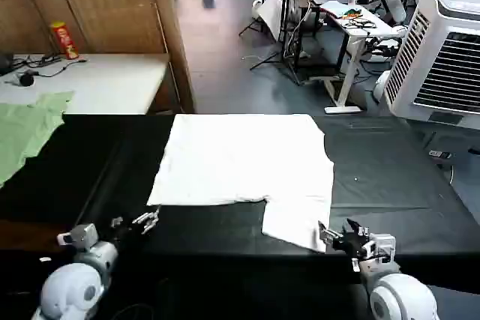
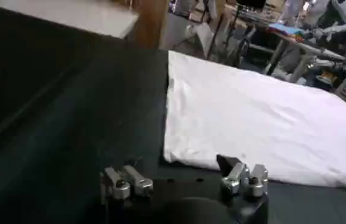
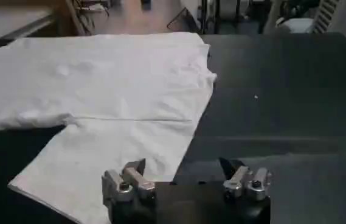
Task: Fold and organize the clothes.
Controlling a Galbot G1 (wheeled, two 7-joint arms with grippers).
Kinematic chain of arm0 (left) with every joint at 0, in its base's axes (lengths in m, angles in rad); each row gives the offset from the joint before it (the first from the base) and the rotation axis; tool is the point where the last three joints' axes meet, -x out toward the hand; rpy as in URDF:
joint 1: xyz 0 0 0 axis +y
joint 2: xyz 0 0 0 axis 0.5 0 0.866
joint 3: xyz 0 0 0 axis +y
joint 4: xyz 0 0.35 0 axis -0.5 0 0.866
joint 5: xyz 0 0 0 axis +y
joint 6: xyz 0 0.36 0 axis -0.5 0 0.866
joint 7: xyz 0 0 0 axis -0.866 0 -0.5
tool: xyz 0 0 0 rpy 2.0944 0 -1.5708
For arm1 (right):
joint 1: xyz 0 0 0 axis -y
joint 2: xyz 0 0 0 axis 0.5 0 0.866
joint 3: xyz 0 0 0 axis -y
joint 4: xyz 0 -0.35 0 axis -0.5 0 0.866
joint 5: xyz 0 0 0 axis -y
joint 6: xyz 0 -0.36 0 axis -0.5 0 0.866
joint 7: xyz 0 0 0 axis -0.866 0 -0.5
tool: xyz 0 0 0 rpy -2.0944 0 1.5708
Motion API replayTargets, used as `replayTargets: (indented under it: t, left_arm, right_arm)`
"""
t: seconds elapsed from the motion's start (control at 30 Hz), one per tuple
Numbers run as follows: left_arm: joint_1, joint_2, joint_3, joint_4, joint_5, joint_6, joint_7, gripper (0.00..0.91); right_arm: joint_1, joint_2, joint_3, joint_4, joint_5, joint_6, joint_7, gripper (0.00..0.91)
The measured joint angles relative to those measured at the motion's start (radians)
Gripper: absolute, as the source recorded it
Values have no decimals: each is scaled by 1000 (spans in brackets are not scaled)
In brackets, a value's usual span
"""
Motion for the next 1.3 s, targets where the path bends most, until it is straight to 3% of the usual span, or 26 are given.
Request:
replayTargets:
  t: [0.23, 0.27, 0.3, 0.4, 0.43, 0.47, 0.5, 0.53, 0.57, 0.6, 0.63, 0.73, 1.0, 1.3]
  left_arm:
    - [-41, -20, 23, 42, 16, 2, -4, 848]
    - [-43, -22, 27, 47, 18, 2, -2, 692]
    - [-46, -25, 30, 51, 22, 1, -2, 595]
    - [-53, -28, 36, 65, 40, -2, -3, 439]
    - [-55, -29, 36, 71, 44, -3, -3, 390]
    - [-57, -30, 37, 76, 47, -4, -4, 195]
    - [-60, -31, 37, 82, 49, -4, -5, 146]
    - [-61, -31, 37, 86, 49, -5, -5, 127]
    - [-61, -32, 37, 89, 50, -7, -4, 29]
    - [-60, -32, 37, 90, 50, -7, -2, 0]
    - [-57, -32, 37, 90, 50, -8, 3, 0]
    - [-47, -35, 40, 82, 58, -11, 18, 0]
    - [-10, -37, 33, 32, 80, -17, 18, 0]
    - [138, -22, -27, -126, 54, -29, -34, 0]
  right_arm:
    - [3, 22, -19, -24, -27, 11, 4, 848]
    - [3, 25, -21, -27, -28, 11, 8, 770]
    - [3, 28, -22, -29, -30, 11, 9, 761]
    - [2, 40, -28, -35, -37, 8, 10, 653]
    - [1, 44, -30, -35, -39, 7, 11, 585]
    - [0, 47, -34, -36, -40, 7, 12, 507]
    - [-2, 49, -35, -37, -41, 7, 14, 380]
    - [-4, 51, -37, -37, -42, 7, 18, 312]
    - [-6, 53, -37, -36, -42, 7, 20, 185]
    - [-7, 53, -38, -35, -42, 7, 21, 127]
    - [-9, 54, -38, -32, -42, 7, 21, 68]
    - [-18, 54, -36, -23, -40, 7, 22, 10]
    - [-79, 35, -4, 46, -37, -29, 51, 0]
    - [-220, 20, 47, 187, -36, -43, 63, 0]
